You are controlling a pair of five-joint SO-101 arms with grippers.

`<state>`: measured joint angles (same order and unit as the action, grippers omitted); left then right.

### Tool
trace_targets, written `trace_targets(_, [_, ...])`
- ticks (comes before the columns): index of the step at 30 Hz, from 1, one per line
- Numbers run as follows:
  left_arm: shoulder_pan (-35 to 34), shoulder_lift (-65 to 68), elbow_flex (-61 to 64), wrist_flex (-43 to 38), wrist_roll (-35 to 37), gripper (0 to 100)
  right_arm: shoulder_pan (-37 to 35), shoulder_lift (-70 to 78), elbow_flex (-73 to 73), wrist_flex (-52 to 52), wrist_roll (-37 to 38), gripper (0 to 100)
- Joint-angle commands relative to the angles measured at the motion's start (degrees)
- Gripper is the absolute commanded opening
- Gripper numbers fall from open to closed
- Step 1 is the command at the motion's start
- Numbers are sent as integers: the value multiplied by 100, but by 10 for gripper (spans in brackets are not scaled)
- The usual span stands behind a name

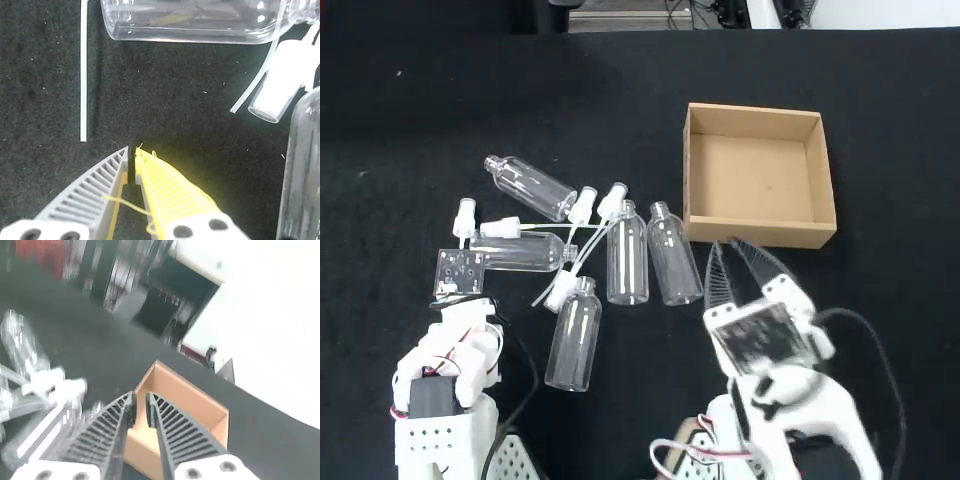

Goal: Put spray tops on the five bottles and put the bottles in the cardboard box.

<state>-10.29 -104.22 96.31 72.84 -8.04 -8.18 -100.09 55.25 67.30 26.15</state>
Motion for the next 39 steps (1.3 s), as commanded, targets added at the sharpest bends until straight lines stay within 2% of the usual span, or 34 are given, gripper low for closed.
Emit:
trace_targets(1, [22, -53, 101, 26, -9, 30, -35, 1341, -796, -290, -527, 15])
trace_targets(5, [22, -53, 101, 26, -9, 30, -264, 3222, -1033, -273, -958, 26])
trace_targets(11, [22, -53, 101, 26, -9, 30, -510, 5596, -1051, -290, -1345, 204])
trace_targets(15, [22, -53, 101, 26, -9, 30, -721, 6624, -1121, -316, -1380, 215])
trace_targets(20, [22, -53, 101, 26, -9, 30, -958, 7266, -1376, -316, -1424, 215])
trace_targets(23, [22, -53, 101, 26, -9, 30, -914, 7512, -1481, -510, -1670, 215])
trace_targets(39, [22, -53, 101, 26, -9, 30, -774, 8462, -989, -1424, -1626, 220])
